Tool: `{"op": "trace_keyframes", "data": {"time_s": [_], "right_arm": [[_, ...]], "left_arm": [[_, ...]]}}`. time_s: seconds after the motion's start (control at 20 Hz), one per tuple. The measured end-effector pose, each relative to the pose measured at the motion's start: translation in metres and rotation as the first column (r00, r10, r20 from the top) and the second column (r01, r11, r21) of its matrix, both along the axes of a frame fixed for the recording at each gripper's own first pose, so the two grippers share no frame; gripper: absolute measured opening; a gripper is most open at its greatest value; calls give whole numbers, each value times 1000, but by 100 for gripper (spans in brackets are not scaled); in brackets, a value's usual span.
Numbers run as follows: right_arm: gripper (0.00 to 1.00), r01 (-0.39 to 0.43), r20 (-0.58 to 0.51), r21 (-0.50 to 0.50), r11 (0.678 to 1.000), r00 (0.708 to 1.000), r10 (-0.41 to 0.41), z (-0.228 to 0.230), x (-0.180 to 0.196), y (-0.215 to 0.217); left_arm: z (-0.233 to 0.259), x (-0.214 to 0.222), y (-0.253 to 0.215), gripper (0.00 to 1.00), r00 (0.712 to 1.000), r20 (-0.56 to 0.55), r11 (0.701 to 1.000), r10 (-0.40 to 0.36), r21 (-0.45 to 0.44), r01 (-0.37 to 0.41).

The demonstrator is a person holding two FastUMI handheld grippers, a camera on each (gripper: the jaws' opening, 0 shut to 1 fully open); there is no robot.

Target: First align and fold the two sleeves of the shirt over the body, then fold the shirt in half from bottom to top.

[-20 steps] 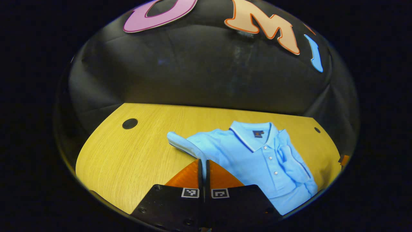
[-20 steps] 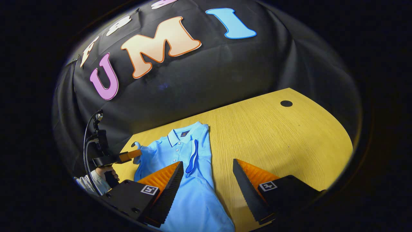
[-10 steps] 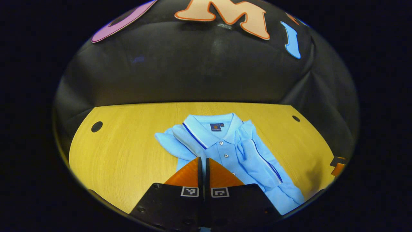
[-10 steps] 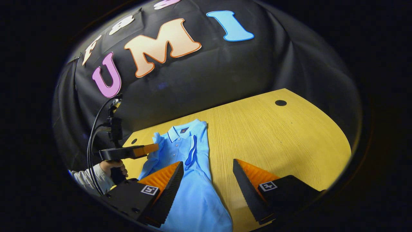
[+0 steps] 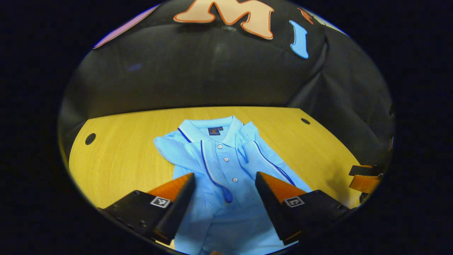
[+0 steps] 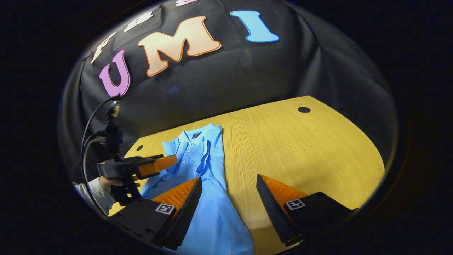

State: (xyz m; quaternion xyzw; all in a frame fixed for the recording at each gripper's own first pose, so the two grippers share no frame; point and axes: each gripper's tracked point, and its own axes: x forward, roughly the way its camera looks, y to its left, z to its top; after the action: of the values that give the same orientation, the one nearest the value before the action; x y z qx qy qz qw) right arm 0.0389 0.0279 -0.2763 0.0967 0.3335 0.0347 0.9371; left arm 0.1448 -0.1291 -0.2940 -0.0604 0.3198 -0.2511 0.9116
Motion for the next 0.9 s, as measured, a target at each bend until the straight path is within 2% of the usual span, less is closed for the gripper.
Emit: {"op": "trace_keyframes", "data": {"time_s": [0.05,0.1,0.25,0.45,0.65,0.9], "right_arm": [[97,-11,16,-10,1000,1000,11,5,-8,-2],[97,-25,35,-28,999,999,26,10,-18,-5],[97,-75,48,-108,991,996,80,16,-58,-15],[97,-122,37,-147,982,991,128,19,-113,-19],[97,-173,7,-190,966,984,178,11,-163,-17],[97,-192,-32,-216,957,981,189,-15,-211,-10]], "left_arm": [[14,-11,9,94,999,29,1000,18,-2,-18],[26,-24,20,96,998,56,1000,31,2,-31],[54,-75,53,96,992,110,997,57,36,-62],[73,-134,95,96,984,160,991,74,101,-91],[63,-191,125,96,986,141,984,90,142,-110],[27,-246,153,96,991,100,971,92,210,-112]]}}
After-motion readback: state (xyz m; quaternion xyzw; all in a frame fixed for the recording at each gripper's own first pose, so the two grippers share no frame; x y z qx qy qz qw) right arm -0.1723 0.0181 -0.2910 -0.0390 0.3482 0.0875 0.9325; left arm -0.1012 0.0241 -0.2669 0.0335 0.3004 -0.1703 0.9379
